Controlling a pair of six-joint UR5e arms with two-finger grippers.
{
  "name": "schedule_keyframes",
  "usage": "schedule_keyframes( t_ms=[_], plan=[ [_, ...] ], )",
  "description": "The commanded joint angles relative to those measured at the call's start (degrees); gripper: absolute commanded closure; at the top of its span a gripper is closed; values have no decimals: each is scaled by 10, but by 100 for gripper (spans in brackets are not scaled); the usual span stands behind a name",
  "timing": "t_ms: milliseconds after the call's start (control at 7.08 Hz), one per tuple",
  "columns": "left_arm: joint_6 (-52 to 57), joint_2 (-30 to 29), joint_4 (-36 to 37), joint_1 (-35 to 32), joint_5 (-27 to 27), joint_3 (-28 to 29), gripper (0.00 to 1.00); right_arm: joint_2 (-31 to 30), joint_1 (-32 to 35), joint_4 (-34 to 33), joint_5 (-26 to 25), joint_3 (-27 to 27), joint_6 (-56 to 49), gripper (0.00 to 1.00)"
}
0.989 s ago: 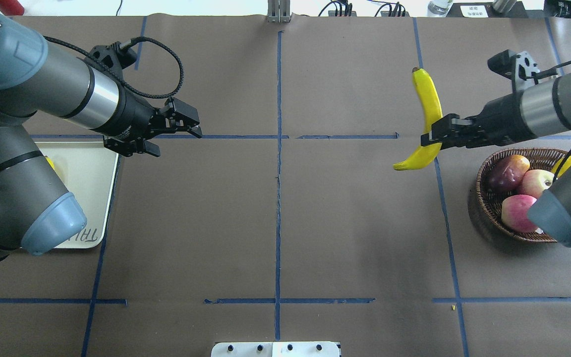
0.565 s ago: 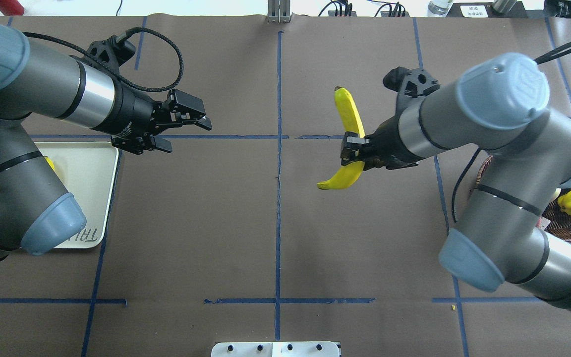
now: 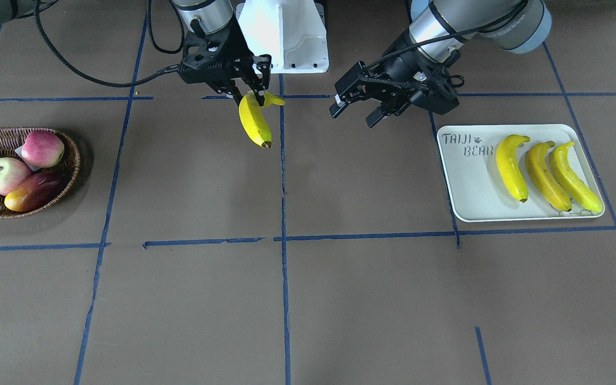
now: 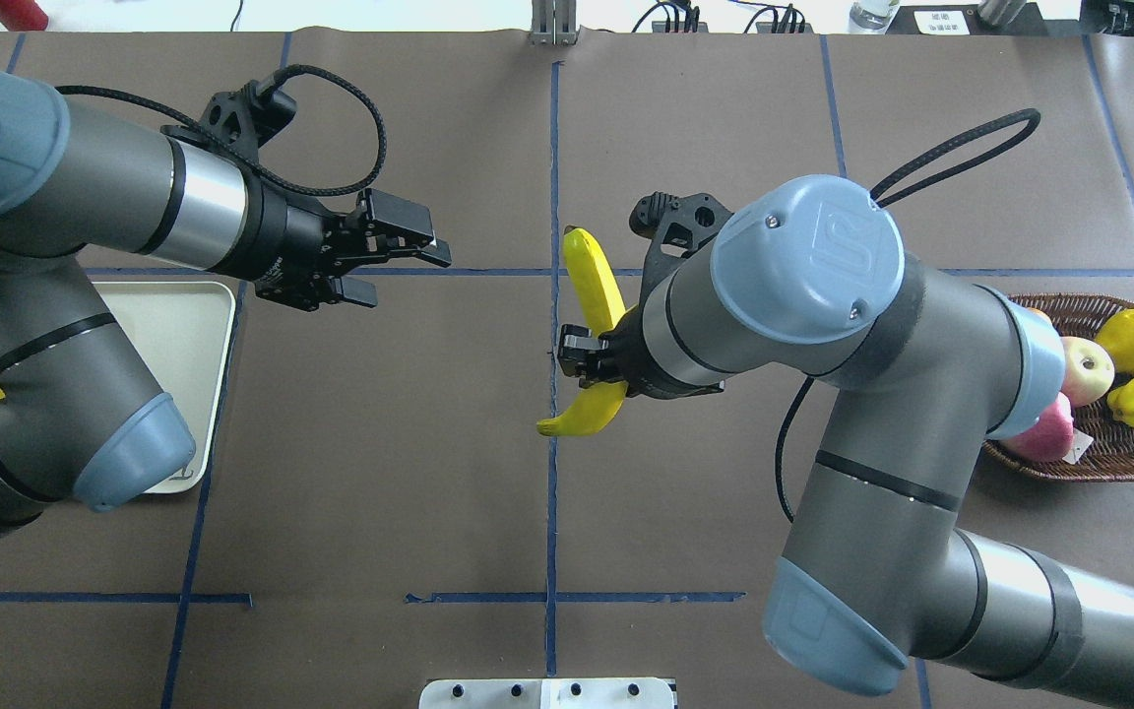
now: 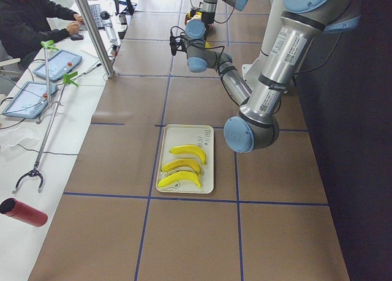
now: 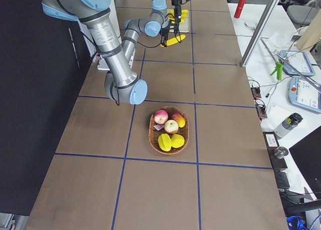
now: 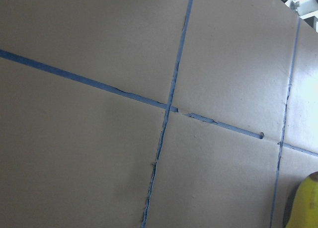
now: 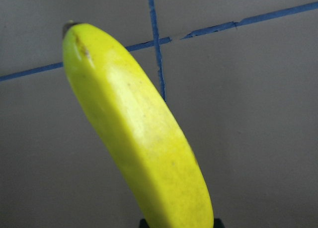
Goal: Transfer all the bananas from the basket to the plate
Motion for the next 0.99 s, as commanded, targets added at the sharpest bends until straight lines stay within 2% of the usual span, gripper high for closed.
schedule_keyframes(
  t_ms=[0, 283, 424, 848],
  plan=[
    [-6, -15, -46, 15, 2, 14, 0, 20, -37, -1, -41, -2, -1, 100],
    [-6, -33, -46, 17, 1, 18, 0, 25, -44, 0, -45, -1, -1, 100],
    [-4, -34, -47, 40, 2, 19, 0, 26, -46, 0, -45, 0, -1, 100],
    [-6, -68, -45, 57, 3, 50, 0, 35, -57, 0, -48, 0, 0, 100]
  ],
)
